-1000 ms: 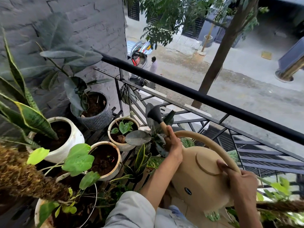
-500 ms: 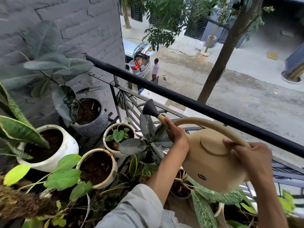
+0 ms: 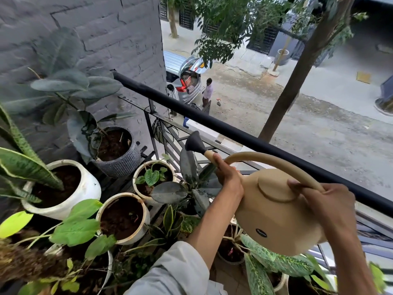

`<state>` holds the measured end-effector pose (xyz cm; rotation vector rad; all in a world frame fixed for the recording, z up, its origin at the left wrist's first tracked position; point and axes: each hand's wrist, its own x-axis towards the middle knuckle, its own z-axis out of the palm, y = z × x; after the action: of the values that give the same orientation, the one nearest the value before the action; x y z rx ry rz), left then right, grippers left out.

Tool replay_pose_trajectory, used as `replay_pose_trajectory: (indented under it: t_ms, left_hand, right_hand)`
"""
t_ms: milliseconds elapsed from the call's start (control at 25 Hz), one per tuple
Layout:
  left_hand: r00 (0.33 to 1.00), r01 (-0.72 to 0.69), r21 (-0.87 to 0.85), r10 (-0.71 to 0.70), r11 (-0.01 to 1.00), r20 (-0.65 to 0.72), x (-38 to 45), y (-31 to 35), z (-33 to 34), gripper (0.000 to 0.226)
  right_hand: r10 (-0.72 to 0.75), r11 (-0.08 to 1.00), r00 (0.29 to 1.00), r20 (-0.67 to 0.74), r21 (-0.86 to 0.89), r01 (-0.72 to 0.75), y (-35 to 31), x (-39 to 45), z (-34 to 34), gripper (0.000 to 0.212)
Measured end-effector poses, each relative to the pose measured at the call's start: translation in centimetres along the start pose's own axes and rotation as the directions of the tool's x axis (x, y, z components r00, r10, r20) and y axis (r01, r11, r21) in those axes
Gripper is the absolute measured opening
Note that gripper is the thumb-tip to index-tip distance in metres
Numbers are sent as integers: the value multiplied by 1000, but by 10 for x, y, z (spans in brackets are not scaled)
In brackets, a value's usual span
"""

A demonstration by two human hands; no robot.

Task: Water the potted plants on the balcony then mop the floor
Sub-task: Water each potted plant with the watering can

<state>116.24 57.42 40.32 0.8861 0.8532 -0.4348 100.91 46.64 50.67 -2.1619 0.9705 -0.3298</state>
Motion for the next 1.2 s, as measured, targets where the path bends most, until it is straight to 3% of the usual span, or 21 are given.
replay_pose_trajectory:
  t_ms: [160,240,360,640,800,920,1040,1200]
  left_hand:
    - [999,-37,43,36,998,18,12,21,5,73]
    - [999,-31,67,30,997,26,19,35,9,67]
    - [999,-28,82,25,996,37,21,48,11,63]
    - [999,-42,97,39,994,30,39,45,9,69]
    - [1000,-21,75,21,997,8,38,26,2,71]
    - [1000,-10,91,10,996,-3,30,14,6,104]
    - [1000,1,142,-2,990,8,26,0,13,112]
    - [999,5,138,-12,990,51,5,-3,17,95]
  right_hand:
    - [-6,999,1000,17,33,6,-4,8,11,49]
    - [-15,999,1000,16,49,14,-10,14,18,42]
    - [-28,999,999,29,41,26,-20,19,22,51]
    - [-17,998,999,43,57,15,-22,20,27,52]
    - [16,999,997,76,47,-20,-14,11,22,43]
    - [43,998,997,59,49,-46,-7,2,15,32]
    - [69,994,998,11,80,-70,0,-5,5,29]
    - [104,992,995,-6,72,-103,7,-7,-6,38]
